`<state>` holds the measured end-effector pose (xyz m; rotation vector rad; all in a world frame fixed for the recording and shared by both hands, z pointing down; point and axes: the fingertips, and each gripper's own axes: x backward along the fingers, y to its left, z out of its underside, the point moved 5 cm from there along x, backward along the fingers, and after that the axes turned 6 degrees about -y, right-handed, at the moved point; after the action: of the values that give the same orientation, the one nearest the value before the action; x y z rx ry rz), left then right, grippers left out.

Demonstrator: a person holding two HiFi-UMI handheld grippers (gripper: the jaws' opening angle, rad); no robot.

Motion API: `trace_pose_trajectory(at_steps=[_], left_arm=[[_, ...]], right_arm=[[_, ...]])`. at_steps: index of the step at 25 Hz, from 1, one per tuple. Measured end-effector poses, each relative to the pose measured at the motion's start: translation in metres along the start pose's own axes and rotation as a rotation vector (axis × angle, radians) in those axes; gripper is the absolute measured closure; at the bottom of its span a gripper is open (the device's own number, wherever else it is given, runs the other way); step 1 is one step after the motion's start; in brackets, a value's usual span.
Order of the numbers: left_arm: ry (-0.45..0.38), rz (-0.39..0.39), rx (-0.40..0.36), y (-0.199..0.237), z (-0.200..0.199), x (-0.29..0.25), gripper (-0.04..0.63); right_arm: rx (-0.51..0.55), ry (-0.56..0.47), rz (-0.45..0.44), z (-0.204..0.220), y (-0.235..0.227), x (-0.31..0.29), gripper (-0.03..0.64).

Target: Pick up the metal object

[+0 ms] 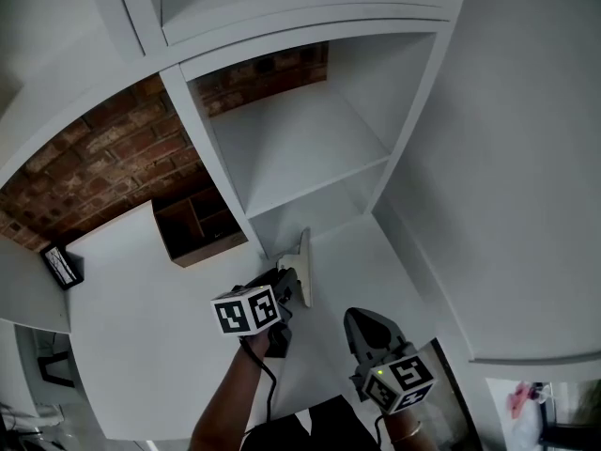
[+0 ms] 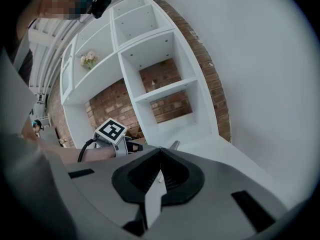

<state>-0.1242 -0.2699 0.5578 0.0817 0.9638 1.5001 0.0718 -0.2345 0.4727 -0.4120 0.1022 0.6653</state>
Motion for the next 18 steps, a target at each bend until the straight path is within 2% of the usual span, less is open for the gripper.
trace_pose_trajectory(at_steps=[3, 6, 10, 12, 18], left_arm=[[0.01, 0.004, 0.033, 0.001, 0.0, -0.01, 0.443], [0.02, 0.001, 0.053, 0.001, 0.002, -0.018, 0.445], [0.015, -0.003, 0.073, 0.002, 0.0, -0.025, 0.475], [0.013, 0.0, 0.08, 0.003, -0.001, -0.027, 0.502], [0.019, 0.014, 0.082, -0.002, 0.001, -0.026, 0.512]], right_arm=[[-0.029, -0.008, -0.019, -0.002, -0.008, -0.007, 0.612], [-0.014, 0.023, -0.019, 0.0, -0.015, -0.011, 0.612], [-0.031, 0.021, -0.038, 0.0, -0.02, -0.017, 0.612], [-0.022, 0.031, -0.039, 0.001, -0.022, -0.018, 0.612], [-0.047, 0.028, -0.05, 0.0, -0.025, -0.019, 0.612]])
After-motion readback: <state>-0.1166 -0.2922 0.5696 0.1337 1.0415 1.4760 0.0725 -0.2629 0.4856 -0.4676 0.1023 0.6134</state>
